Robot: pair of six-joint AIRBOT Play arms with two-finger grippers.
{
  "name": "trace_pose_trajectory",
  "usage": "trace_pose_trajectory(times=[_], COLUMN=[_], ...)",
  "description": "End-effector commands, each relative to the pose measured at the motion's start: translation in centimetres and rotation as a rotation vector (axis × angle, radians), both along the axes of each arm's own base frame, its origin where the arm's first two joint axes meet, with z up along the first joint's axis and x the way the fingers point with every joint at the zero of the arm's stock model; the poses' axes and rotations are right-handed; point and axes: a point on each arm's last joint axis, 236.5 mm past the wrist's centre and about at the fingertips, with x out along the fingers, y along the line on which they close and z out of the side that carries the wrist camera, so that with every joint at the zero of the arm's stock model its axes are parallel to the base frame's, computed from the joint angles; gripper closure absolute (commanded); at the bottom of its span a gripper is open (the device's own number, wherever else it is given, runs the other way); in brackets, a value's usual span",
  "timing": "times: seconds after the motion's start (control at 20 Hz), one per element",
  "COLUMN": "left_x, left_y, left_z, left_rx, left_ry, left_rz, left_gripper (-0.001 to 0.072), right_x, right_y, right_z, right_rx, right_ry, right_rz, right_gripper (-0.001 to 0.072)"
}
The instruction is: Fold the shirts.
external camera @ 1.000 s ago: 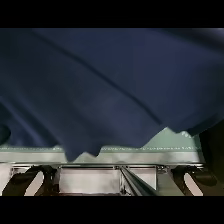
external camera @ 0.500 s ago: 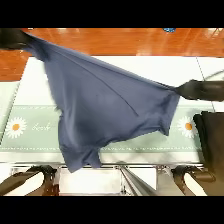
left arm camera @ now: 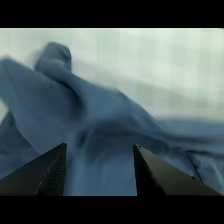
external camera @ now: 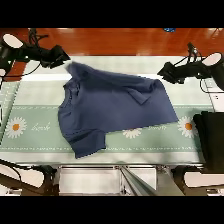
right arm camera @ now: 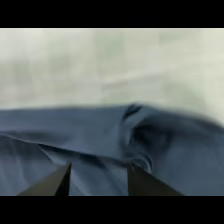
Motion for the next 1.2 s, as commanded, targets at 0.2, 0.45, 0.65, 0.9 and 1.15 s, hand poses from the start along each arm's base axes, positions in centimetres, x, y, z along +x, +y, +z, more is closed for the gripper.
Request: trace_pose_trajectory(times=[0.2,0.45,0.65,0.9,1.15], left_x=[-11.4,-20.3,-26.7,-31.3,-34.0], left_y=[9.9,11.8,10.1,6.3,3.6], left_z=[-3.6,-7.3,-10.8,-12.9,-15.5], left_rx=[0.030,-0.066,-0.209,-0.336,-0.323], left_ry=[0.402,0.462,0.558,0.664,0.727], left_rz=[-0.066,0.122,0.186,0.132,0.107], left_gripper=[0.0201,0.0202,0.0202,0.0202,0.0203], right_x=[-7.3,-15.9,-19.2,-21.3,-21.2], right_y=[-13.0,-15.3,-10.9,-9.3,-9.1], right_z=[2.4,-0.5,-1.5,-1.6,-1.4], right_rx=[-0.086,-0.070,0.027,0.025,0.037], right_ry=[0.206,0.259,0.175,0.166,0.160], right_rz=[-0.098,-0.213,-0.189,-0.172,-0.173], right_gripper=[0.0301,0.0301,0.0301,0.0301,0.0302])
